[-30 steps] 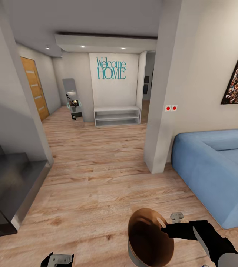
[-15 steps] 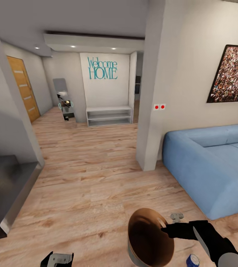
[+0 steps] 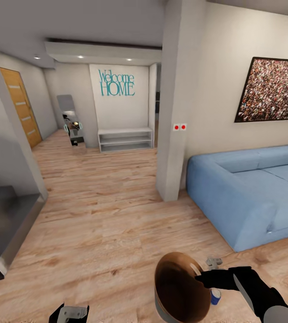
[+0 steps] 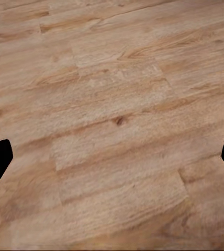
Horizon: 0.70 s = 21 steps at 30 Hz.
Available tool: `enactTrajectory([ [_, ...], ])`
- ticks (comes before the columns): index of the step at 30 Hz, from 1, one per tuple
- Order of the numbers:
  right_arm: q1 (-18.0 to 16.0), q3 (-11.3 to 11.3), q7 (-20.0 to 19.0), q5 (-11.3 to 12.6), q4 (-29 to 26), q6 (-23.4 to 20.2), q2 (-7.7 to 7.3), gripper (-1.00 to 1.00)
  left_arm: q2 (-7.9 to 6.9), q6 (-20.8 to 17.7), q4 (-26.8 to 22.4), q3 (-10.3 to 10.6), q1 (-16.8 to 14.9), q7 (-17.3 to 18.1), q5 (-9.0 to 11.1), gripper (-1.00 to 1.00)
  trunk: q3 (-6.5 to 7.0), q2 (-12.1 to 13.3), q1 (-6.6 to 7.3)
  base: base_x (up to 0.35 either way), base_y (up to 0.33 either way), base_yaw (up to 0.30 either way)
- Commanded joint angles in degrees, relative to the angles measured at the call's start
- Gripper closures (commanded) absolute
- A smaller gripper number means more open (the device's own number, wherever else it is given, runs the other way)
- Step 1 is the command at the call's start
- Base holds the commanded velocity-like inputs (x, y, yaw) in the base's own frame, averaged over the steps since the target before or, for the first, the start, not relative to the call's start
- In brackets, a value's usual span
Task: Put the three can of soda from the living room inside the tash can in the kitchen.
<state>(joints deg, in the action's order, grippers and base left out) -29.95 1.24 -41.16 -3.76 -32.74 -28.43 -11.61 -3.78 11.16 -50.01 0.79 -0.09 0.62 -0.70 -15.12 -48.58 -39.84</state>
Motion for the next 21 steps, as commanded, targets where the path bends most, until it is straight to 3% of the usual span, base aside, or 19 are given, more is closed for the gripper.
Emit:
enactTrajectory([
  [1, 0.0, 0.1, -0.1, 0.8, 0.0, -0.3, 0.01, 1.0, 0.0, 0.0, 0.0, 0.0, 0.0, 0.0, 0.0, -1.0, 0.01, 0.0, 0.0, -0.284, -0.147, -0.002],
  [21, 0.0, 0.1, -0.1, 0.8, 0.0, -0.3, 0.01, 1.0, -0.01, 0.0, 0.0, 0.0, 0.0, 0.0, 0.0, -1.0, 0.01, 0.0, 0.0, -0.259, -0.157, 0.0],
])
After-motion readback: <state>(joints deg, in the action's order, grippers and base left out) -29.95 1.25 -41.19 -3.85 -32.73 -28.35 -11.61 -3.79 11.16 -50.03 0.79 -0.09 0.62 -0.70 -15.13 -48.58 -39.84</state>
